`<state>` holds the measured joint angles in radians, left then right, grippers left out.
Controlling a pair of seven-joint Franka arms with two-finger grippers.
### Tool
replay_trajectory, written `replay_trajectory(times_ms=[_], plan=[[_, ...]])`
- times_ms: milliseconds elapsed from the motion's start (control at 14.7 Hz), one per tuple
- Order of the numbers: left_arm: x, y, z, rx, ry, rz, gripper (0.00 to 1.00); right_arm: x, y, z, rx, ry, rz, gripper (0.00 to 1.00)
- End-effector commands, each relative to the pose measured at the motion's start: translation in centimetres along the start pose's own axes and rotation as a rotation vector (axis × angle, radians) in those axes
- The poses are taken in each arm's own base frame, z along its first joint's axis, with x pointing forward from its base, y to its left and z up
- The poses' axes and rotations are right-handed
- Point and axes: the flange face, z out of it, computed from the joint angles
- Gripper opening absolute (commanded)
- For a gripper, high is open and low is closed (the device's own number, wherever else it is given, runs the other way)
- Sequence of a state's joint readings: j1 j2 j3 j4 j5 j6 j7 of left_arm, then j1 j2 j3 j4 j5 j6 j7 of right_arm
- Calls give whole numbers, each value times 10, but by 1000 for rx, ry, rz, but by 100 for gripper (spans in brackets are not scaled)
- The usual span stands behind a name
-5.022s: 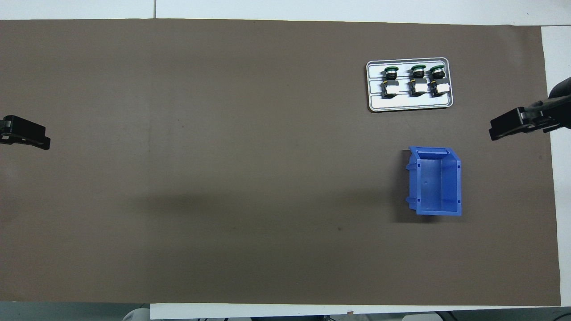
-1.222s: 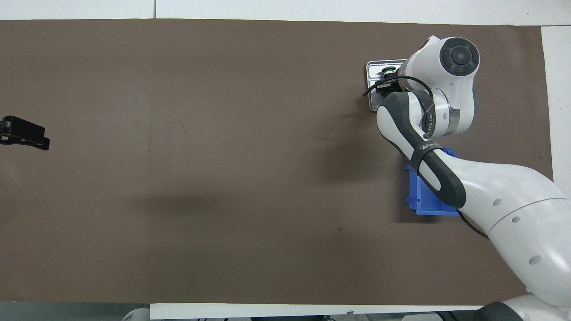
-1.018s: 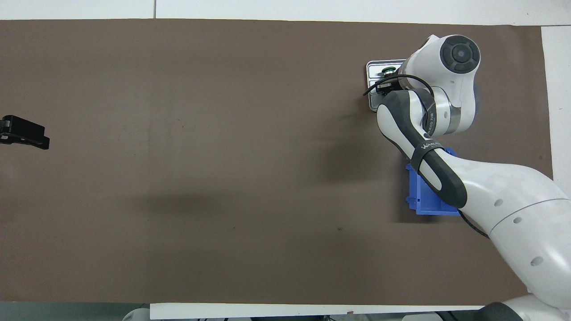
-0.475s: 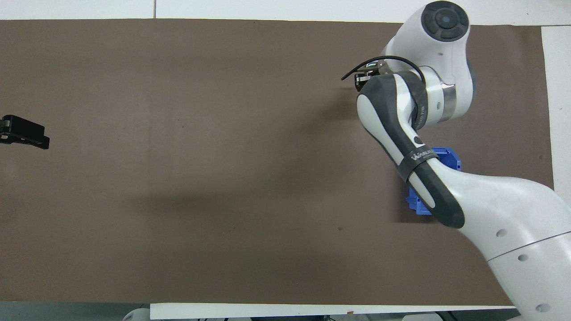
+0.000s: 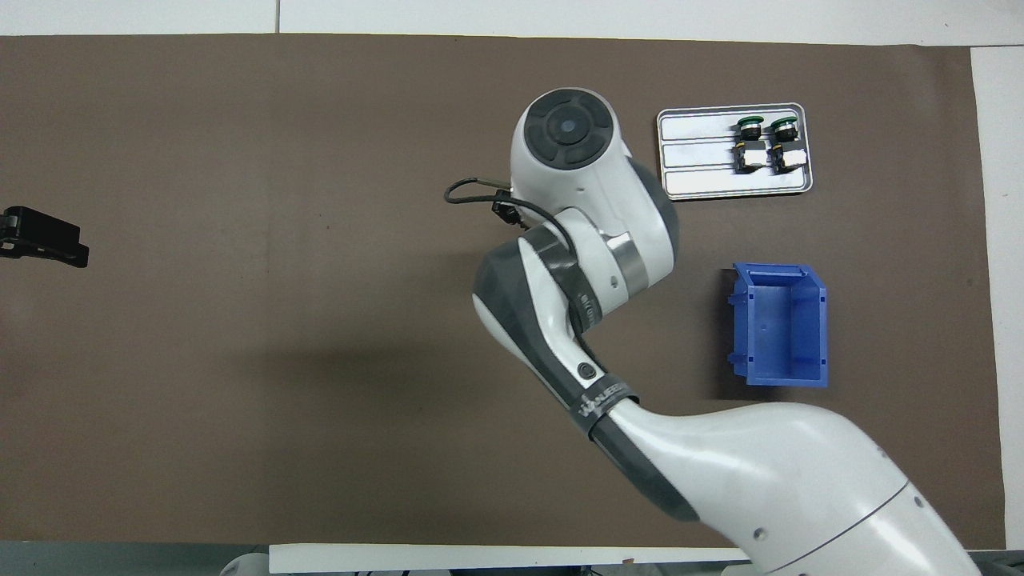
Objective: Place and press button with both arms
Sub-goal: 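Carry the button with the right gripper to the table center and lower it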
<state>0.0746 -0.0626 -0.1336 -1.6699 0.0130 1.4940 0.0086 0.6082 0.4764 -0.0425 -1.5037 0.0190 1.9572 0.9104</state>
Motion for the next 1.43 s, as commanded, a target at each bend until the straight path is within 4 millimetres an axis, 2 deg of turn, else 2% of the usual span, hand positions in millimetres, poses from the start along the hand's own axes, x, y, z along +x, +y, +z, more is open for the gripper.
replay_trajectory(times_ms=[0,204,407,543,611,882,1086,1222,1357], plan=[[-5,-5,-1,15,13,8,100,-37,-13,0,3,-3,124,2],[-5,-5,-2,15,16,8,100,-46,-13,6,-7,-10,298,5],[-5,-5,-2,15,16,6,100,-44,-12,11,15,-4,699,16],[-5,-5,-2,15,14,3,100,-43,-16,28,46,-1,978,23],[-5,-5,-2,15,16,3,100,-43,-18,43,44,-1,1036,24],[-5,-5,-1,15,13,3,100,-46,-12,74,26,-2,1096,24],[-5,-5,-1,15,13,2,100,-49,-7,84,40,0,1100,28],[-6,-5,0,15,13,2,100,-51,-6,84,40,0,1096,38],[-6,-5,0,16,14,0,100,-49,-5,84,32,0,1091,68]])
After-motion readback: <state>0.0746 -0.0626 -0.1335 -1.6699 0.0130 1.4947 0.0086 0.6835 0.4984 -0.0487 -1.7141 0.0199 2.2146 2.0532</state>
